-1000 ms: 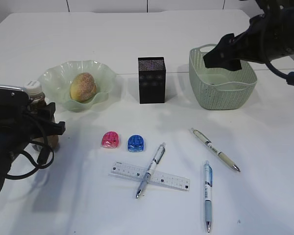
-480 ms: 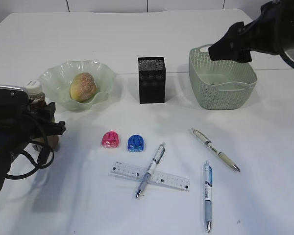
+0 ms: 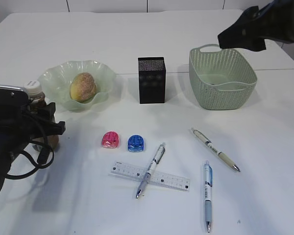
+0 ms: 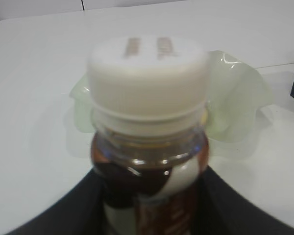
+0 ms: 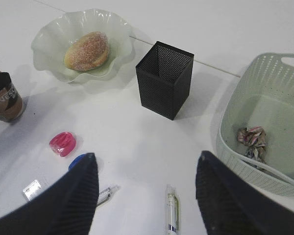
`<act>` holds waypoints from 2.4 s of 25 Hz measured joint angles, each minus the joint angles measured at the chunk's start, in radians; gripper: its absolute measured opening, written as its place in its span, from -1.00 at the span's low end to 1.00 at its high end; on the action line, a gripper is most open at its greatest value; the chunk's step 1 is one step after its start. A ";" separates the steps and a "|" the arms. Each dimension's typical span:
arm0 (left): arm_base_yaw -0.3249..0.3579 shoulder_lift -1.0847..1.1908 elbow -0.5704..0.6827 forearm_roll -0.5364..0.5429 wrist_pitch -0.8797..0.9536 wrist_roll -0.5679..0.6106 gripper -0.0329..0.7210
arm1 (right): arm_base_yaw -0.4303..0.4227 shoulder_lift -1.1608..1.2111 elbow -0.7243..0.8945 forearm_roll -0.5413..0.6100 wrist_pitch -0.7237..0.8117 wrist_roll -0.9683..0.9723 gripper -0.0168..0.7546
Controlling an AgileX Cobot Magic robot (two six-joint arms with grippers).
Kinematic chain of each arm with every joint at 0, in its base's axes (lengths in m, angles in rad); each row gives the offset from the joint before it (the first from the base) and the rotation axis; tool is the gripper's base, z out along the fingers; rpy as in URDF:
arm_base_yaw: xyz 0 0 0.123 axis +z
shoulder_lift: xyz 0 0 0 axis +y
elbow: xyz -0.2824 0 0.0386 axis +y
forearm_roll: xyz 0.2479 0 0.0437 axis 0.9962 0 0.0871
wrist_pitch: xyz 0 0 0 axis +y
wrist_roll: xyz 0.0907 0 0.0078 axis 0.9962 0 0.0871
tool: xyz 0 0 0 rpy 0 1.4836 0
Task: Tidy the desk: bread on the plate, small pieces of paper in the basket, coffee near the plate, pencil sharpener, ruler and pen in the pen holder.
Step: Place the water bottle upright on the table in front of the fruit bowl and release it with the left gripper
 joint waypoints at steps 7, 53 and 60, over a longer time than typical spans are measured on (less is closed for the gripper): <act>0.000 0.000 0.000 0.000 0.000 -0.002 -0.10 | 0.000 -0.030 0.000 0.000 0.023 0.010 0.31; 0.000 -0.027 0.044 0.008 -0.003 -0.003 0.19 | 0.000 -0.034 0.002 -0.002 0.050 0.016 0.30; 0.000 -0.037 0.052 0.009 0.008 -0.005 0.21 | 0.000 -0.036 0.002 -0.002 0.056 0.016 0.30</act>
